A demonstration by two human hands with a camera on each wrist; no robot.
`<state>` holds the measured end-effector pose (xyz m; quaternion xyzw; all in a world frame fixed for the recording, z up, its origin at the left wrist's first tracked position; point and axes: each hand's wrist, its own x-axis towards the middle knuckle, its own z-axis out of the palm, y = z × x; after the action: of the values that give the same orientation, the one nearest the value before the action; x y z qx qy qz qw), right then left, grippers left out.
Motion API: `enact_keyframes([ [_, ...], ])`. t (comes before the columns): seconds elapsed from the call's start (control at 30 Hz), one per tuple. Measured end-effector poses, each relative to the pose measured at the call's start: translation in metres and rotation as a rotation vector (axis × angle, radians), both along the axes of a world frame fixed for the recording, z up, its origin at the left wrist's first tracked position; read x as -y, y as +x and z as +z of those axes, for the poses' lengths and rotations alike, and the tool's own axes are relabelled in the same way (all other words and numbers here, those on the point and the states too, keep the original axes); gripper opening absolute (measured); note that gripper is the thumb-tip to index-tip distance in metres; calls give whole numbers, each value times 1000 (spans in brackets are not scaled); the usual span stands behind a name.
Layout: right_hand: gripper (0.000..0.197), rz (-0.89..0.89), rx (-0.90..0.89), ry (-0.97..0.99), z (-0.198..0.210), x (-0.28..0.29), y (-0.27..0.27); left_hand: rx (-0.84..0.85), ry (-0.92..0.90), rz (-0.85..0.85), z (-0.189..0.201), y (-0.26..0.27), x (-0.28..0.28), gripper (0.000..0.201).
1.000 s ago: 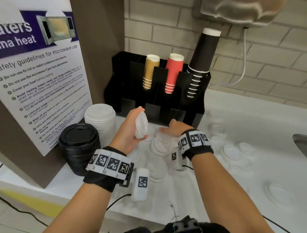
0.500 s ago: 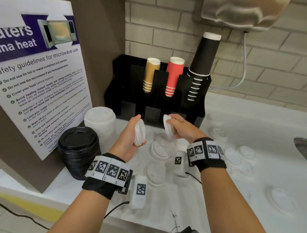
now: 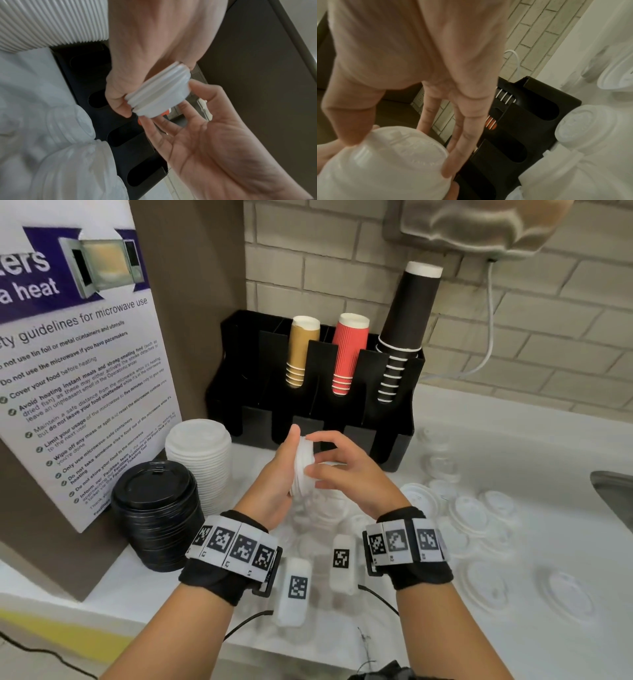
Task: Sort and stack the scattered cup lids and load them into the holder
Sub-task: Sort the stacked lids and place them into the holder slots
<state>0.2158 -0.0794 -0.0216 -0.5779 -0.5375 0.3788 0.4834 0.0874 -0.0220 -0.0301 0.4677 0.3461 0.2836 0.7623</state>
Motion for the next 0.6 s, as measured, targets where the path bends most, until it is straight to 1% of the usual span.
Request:
enact_keyframes([
  [0.1, 40, -3, -7, 18, 0, 1, -2, 3, 9, -6, 0, 1, 1, 74],
  [0.23, 39, 28, -28, 32, 0, -1, -3, 45, -5, 44, 2, 1, 2, 65],
  [0.3, 34, 57, -47, -7, 2, -3, 1, 40, 9, 82, 3, -1, 1, 57],
  [0.37, 25, -8, -39, -60, 3, -8, 13, 40, -11, 144, 2, -4, -2, 49],
  [0.43, 18, -155, 98, -115, 4, -17, 29, 35, -55, 187, 1, -8, -5, 44],
  [0.47, 18, -199, 225, -168, 2, -24, 38, 28, -66, 187, 0, -9, -6, 43],
  [0.5, 22, -195, 392, -252, -2, -30, 45, 21, -68, 182, -1, -9, -7, 41],
  [0.57, 47, -93, 714, -465, -12, -42, 51, 6, -49, 176, -3, -10, -8, 36],
  [0.6, 59, -45, 805, -545, -17, -46, 52, -3, -30, 172, -5, -9, -8, 36],
])
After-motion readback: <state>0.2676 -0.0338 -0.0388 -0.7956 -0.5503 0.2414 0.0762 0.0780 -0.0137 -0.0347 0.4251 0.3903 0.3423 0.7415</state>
